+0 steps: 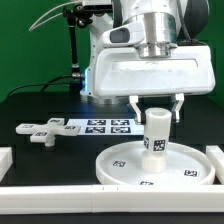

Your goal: Assemble round table

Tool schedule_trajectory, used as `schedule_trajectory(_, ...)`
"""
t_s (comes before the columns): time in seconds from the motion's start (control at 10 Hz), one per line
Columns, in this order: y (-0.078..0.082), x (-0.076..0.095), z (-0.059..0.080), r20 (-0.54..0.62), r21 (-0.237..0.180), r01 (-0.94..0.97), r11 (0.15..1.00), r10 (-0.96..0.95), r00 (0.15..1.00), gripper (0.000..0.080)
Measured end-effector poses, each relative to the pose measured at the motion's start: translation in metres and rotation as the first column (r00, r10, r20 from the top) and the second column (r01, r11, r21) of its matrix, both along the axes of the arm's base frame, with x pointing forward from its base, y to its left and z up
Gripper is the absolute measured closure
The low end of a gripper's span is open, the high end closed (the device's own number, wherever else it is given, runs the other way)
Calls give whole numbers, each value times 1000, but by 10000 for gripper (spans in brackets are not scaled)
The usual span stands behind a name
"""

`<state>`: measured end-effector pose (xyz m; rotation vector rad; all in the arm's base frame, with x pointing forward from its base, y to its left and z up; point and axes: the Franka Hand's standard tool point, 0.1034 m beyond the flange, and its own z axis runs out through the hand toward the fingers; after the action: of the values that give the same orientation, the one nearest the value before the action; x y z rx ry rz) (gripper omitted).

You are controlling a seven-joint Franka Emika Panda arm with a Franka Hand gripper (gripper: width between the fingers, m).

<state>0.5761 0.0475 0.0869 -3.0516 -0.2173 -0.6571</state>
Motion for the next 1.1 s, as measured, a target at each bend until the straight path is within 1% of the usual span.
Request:
schedule_trajectory(0.2,0,1,0,12,-1,1,1000,-1,1000,389)
schedule_trajectory(0.3,0,1,0,12,-1,1,1000,-1,1000,234)
schedule_trajectory(0.4,0,1,0,12,-1,1,1000,-1,1000,175)
schedule_trajectory(0.5,0,1,0,12,-1,1,1000,-1,1000,175)
schedule_trajectory(0.6,0,1,1,10,0,0,1000,0,1000,157)
schedule_trajectory(0.8,0,4,9,1,2,-1,1000,1,1000,151)
schedule_trajectory(0.9,-2,5,13,-5,1,0,1000,0,1000,151)
schedule_trajectory(1.1,-7,6,25,-24,2,3,1000,-3,1000,151)
